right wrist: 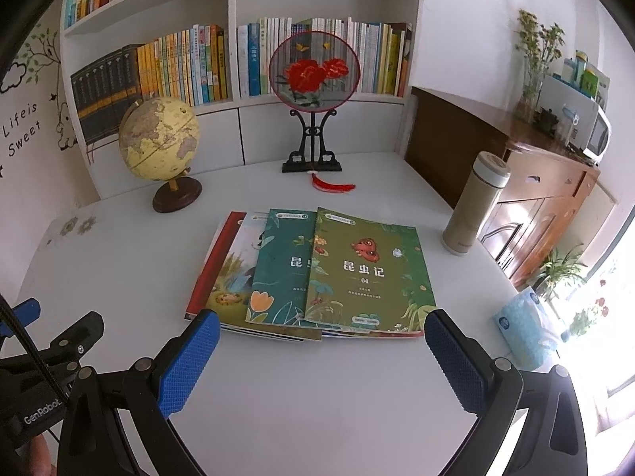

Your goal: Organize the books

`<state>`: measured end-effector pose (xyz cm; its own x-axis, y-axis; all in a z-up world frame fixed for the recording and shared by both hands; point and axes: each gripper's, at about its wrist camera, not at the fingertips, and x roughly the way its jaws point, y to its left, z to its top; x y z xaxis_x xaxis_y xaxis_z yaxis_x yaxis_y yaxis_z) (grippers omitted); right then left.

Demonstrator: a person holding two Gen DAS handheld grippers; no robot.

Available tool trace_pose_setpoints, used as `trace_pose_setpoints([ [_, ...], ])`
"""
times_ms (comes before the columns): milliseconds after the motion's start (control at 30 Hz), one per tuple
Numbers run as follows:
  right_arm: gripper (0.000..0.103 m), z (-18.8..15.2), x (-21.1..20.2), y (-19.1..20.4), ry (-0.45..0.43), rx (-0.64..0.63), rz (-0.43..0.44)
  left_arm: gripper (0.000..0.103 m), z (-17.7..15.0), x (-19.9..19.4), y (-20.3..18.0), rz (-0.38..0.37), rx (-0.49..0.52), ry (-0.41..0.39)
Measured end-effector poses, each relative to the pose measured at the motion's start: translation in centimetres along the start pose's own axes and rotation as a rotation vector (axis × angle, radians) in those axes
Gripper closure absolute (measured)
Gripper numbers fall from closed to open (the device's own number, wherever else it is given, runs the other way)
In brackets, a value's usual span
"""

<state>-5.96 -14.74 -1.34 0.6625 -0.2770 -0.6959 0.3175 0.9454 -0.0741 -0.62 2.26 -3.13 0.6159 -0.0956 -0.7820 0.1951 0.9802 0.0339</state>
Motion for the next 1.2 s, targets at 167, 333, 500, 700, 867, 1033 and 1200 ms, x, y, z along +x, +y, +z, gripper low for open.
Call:
trace_pose_setpoints([
  [167, 0.000, 0.2, -0.2, -0.1, -0.018, -0.017, -0.011, 0.010, -0.2, -0.5, -0.5, -0.021, -0.023, -0.005],
  [333, 0.000, 0.8, -0.4, -1.8, -0.030, 0.022, -0.026, 0.010, -0.5, -1.8, -1.2, -0.022, -0.021, -0.034],
  [500, 0.000, 1.2, -0.5, -2.4, -0.032, 0.041, -0.035, 0.010, 0.2, -2.4, -1.0, -0.003, -0.025, -0.067],
  [700, 0.000, 1.2, -0.4, -2.0, -0.026, 0.033, -0.024, 0.010, 0.2, -2.1, -0.9, -0.001, -0.021, -0.061],
  [867, 0.000, 1.0, -0.3, -1.6, -0.026, 0.018, -0.022, 0.010, 0.0, -2.0, -1.0, 0.005, -0.015, -0.058],
  [1033, 0.000, 1.0, -0.4, -1.5, -0.024, 0.015, -0.014, 0.010, 0.0, -1.9, -1.0, 0.002, -0.020, -0.053],
  [1200, 0.000, 0.9, -0.5, -1.8, -0.029, 0.027, -0.028, 0.010, -0.1, -1.7, -1.1, -0.009, -0.017, -0.046],
])
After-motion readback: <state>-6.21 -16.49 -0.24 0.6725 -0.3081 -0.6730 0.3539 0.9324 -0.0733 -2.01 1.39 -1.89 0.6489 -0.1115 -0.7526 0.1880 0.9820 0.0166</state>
